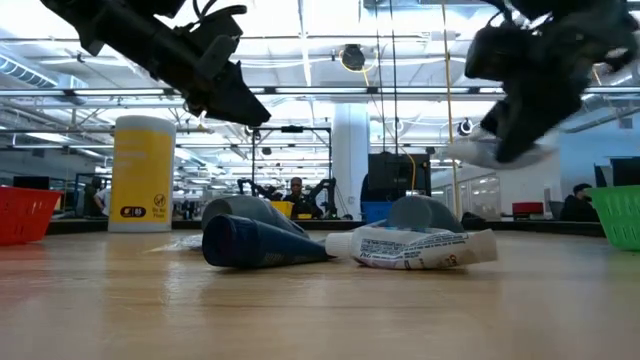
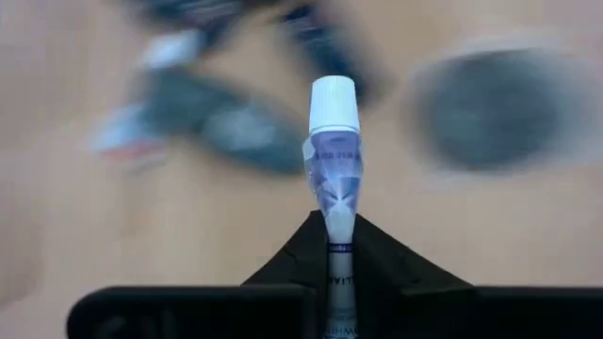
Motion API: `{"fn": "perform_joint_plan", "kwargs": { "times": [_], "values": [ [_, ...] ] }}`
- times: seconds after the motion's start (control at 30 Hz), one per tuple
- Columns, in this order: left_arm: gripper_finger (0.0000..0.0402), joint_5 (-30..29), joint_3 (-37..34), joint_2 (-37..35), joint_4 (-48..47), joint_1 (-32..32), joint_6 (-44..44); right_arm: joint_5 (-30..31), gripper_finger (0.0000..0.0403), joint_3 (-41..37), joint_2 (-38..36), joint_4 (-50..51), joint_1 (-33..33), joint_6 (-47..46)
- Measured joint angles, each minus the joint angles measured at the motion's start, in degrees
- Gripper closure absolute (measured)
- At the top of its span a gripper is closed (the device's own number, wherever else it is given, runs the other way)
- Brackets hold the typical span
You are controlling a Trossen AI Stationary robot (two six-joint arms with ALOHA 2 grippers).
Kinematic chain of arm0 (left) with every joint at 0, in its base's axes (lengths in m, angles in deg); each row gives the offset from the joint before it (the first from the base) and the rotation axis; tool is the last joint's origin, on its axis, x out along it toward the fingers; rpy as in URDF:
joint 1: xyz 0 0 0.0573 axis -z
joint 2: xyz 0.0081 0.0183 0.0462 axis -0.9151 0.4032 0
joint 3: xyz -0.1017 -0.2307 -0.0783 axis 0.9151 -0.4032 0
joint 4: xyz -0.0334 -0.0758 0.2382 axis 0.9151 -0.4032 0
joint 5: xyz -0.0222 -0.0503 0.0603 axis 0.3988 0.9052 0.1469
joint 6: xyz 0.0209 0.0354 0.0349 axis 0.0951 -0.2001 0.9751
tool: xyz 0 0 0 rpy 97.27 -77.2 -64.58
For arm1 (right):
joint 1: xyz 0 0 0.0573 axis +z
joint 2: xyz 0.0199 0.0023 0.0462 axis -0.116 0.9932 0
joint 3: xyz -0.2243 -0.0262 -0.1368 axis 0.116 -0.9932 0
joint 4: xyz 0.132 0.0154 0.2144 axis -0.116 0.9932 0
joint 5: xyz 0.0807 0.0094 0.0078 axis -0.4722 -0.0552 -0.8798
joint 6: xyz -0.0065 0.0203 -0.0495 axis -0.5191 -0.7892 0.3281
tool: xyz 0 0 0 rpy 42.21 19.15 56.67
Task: Pick & Place Travel size toiletries
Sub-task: Put the purple toothpaste into the blue bin, then put the gray deodorant into the green bin
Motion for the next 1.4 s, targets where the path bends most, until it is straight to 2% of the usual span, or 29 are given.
{"fn": "perform_joint_plan", "kwargs": {
  "times": [0.1, 0.13, 0.2, 0.3, 0.43, 0.53, 0.6, 0.8, 1.03, 1.13, 1.23, 1.33, 1.4],
  "values": [
    [0.022, 0.0, 0.0, 0.0, 1.9, 0.0, 0.2, 13.0, 0.0382, 2.1, -1.5, 3.3, -5.0, 3.0],
    [0.022, 0.0, 0.0, 0.0, 2.7, 0.0, 0.5, 15.1, 0.0383, 2.4, -1.8, 2.2, -7.9, 6.4],
    [0.022, 0.0, 0.0, 0.0, 3.4, 0.0, 1.2, 15.5, 0.0385, 2.5, -1.8, -1.3, -15.2, 14.1],
    [0.022, 0.0, 0.0, 0.0, 3.8, 0.0, 1.3, 8.2, 0.0385, 2.4, 0.9, -10.5, -28.6, 25.0],
    [0.022, 0.0, 0.0, 0.0, 3.9, 0.0, 1.4, -5.2, 0.0385, 3.8, 7.7, -20.1, -43.9, 32.3],
    [0.022, 0.0, 0.0, 0.0, 3.9, 0.0, 1.4, -11.5, 0.0385, 6.4, 14.8, -22.6, -51.0, 35.3],
    [0.022, 0.0, 0.0, 0.0, 3.9, 0.0, 1.4, -12.3, 0.0385, 9.1, 19.6, -23.5, -53.6, 37.3],
    [0.022, 0.0, 0.0, 0.0, 3.9, 0.0, 1.3, -12.3, 0.0374, 16.2, 29.3, -20.9, -57.0, 40.7],
    [0.022, 0.7, 0.0, 0.1, 2.1, 1.1, -0.2, -12.2, 0.0304, 17.8, 31.6, -19.9, -57.3, 42.0],
    [0.022, 0.7, 0.0, 0.1, 2.2, 1.5, -0.3, -11.9, 0.0266, 17.8, 29.7, -19.5, -57.2, 41.9],
    [0.022, 0.7, 0.0, 0.1, 2.2, 1.7, -0.2, -11.8, 0.0233, 17.8, 24.7, -15.4, -55.7, 39.5],
    [0.022, 0.7, 0.0, 0.1, 2.2, 2.3, 0.5, -20.6, 0.0213, 16.1, 18.2, -11.2, -50.6, 38.8],
    [0.022, 0.7, 0.0, 0.1, 2.2, 2.8, 1.1, -26.8, 0.0207, 12.6, 14.1, -10.9, -44.9, 39.5]
  ]
}}
